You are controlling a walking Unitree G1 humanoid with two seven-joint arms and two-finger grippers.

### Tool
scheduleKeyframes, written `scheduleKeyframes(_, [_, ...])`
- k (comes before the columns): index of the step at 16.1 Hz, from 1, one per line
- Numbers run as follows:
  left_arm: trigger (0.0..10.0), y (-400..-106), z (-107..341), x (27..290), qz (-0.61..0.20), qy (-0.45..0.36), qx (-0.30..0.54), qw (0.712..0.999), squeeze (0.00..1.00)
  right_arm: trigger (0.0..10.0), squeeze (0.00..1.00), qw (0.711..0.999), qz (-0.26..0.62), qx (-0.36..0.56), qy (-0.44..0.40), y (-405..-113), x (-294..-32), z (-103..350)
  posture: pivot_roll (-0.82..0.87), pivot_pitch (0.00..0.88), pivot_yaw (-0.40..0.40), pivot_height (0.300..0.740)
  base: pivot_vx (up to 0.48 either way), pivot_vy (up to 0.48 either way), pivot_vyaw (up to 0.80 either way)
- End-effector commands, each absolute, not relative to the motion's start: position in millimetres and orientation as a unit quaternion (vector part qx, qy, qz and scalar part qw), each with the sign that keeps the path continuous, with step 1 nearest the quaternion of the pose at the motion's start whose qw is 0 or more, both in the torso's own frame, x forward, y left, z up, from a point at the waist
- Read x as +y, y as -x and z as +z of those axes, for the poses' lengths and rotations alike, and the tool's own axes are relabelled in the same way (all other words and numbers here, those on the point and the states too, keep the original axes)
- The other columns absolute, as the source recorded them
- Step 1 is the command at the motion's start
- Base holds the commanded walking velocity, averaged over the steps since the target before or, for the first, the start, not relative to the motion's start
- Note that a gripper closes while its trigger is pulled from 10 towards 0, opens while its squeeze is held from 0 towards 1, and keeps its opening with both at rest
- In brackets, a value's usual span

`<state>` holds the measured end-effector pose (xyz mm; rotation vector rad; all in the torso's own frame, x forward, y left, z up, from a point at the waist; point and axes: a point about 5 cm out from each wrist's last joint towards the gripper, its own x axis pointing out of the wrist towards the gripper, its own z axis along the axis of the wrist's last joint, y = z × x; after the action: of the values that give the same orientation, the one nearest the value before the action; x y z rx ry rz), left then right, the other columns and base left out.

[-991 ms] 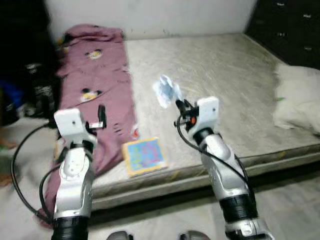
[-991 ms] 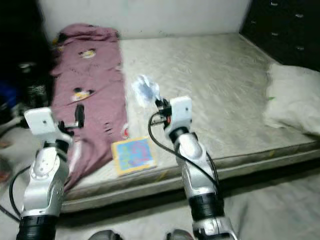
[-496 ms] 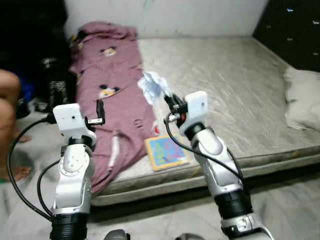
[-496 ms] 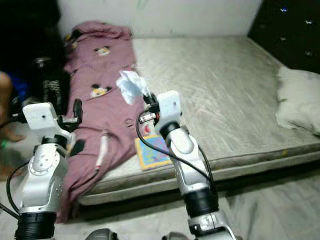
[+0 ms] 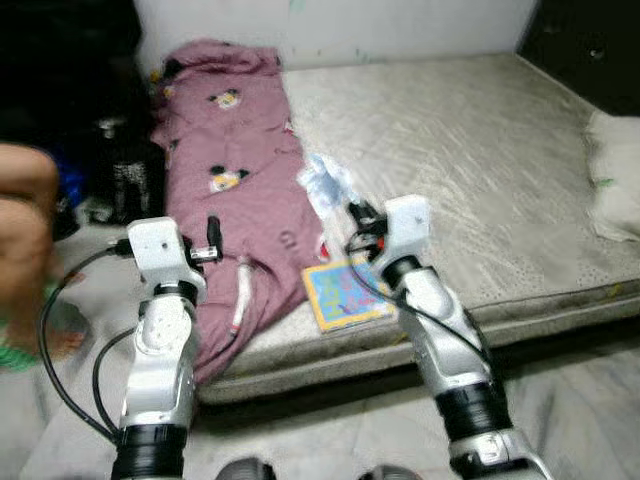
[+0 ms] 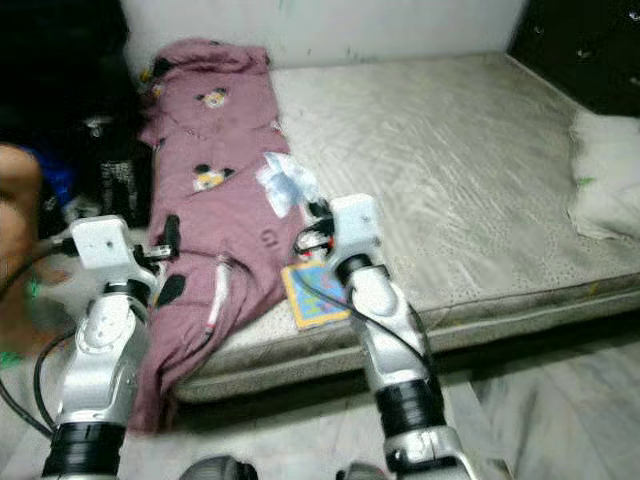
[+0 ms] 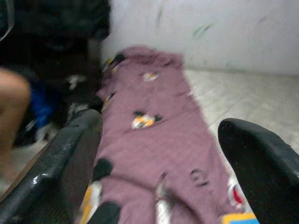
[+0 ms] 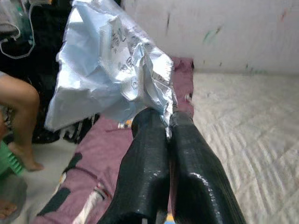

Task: Clean up the room

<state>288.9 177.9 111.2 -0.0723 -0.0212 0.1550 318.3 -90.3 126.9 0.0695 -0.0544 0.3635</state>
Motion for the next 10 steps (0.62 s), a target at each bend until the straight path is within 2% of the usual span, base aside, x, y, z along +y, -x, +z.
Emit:
scheduleKeyframes(1, [10.0, -288.0, 111.3, 186.1, 0.090, 0.037, -0.010, 0.995, 0.00, 10.0, 0.00, 0.980, 0.188, -0.038, -0.045, -320.1, -85.7, 132.3, -0.08, 0.000, 0.043, 0.740, 0.000, 0.000, 0.80])
scheduleKeyframes(4, [10.0, -289.0, 121.7, 196.7, 0.091, 0.012, -0.025, 0.996, 0.00, 10.0, 0.00, 0.979, 0.194, -0.040, -0.043, -319.8, -83.3, 133.4, -0.06, 0.000, 0.020, 0.740, 0.000, 0.000, 0.80])
scheduleKeyframes(10, [10.0, -283.0, 119.6, 195.4, 0.082, -0.002, -0.032, 0.996, 0.00, 10.0, 0.00, 0.979, 0.196, -0.046, -0.040, -323.9, -85.1, 136.5, -0.05, 0.000, -0.004, 0.740, 0.000, 0.000, 0.80])
